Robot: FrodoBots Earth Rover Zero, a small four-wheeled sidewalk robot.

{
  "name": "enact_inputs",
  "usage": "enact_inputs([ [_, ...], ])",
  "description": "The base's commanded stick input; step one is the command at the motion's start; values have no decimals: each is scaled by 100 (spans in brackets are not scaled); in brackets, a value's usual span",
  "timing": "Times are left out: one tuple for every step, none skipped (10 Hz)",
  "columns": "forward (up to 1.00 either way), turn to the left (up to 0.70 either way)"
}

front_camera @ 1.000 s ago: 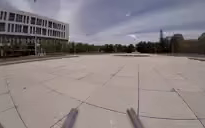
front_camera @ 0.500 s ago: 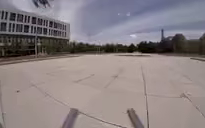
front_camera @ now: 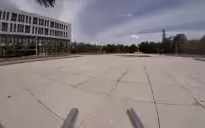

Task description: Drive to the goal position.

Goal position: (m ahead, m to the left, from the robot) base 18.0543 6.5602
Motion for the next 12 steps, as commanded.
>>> enact_inputs([
  [50, 0],
  [50, 0],
  [50, 0],
  [50, 0],
  [50, 0],
  [50, 0],
  [50, 0],
  [50, 0],
  [50, 0],
  [50, 0],
  [50, 0],
  [50, 0],
])
